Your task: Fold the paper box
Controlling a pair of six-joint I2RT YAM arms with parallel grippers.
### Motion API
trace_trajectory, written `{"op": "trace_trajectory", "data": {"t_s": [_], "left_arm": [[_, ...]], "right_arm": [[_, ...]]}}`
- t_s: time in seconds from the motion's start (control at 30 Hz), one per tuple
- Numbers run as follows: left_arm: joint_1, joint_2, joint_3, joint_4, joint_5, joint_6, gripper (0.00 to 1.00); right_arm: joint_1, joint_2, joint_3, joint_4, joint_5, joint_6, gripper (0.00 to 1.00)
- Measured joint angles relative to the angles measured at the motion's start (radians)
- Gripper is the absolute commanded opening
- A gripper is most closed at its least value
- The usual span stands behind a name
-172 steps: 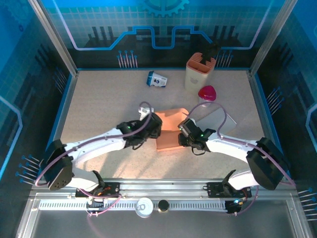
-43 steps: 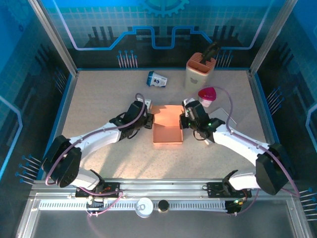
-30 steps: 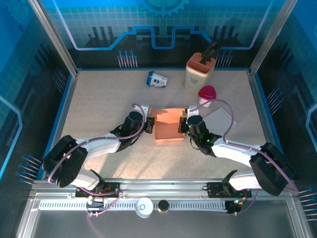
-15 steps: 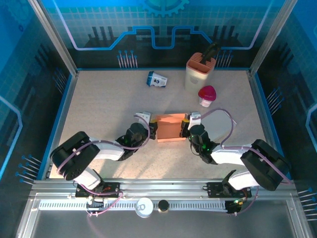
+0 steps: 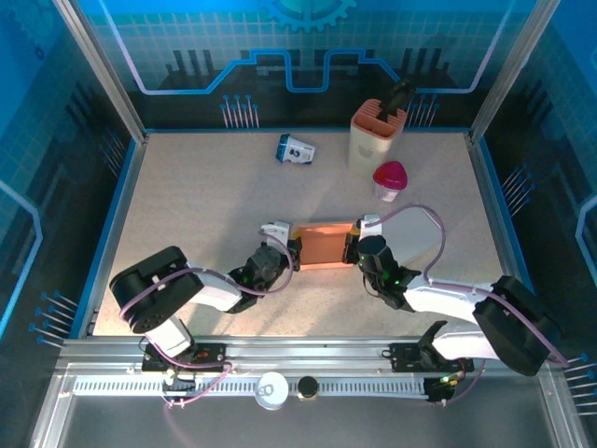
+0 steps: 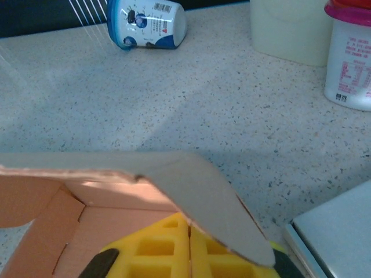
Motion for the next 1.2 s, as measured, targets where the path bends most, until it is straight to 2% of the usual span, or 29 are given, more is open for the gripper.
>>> {"op": "trace_trajectory", "data": {"t_s": [0.13,0.33,0.43,0.57,0.77,0.97,1.2], "left_arm": [[-0.035,0.000,0.000,-0.006,-0.055,0.020,0.00],[-0.063,0.011,0.000,-0.005,-0.118,0.043,0.00],[-0.070,0.014,0.000,-0.004,-0.138,0.050,0.00],[-0.073,0.014,0.008,-0.014,-0.146,0.071,0.00],[-0.074,0.013,0.025,-0.040,-0.146,0.098,0.00],[-0.074,0.016,0.026,-0.042,-0.148,0.102,0.00],[-0.076,0.016,0.026,-0.042,-0.148,0.102,0.00]], "right_arm": [[0.006,-0.063,0.032,-0.113,-0.032,0.040,0.27],[-0.001,-0.112,0.083,-0.274,-0.098,0.084,0.27],[-0.018,-0.112,0.099,-0.328,-0.139,0.093,0.31],[-0.030,-0.116,0.136,-0.412,-0.191,0.089,0.43],[-0.038,-0.182,0.155,-0.518,-0.275,0.082,0.49],[-0.042,-0.240,0.172,-0.602,-0.377,0.083,0.65],[-0.043,-0.320,0.220,-0.668,-0.474,0.109,0.74]]}}
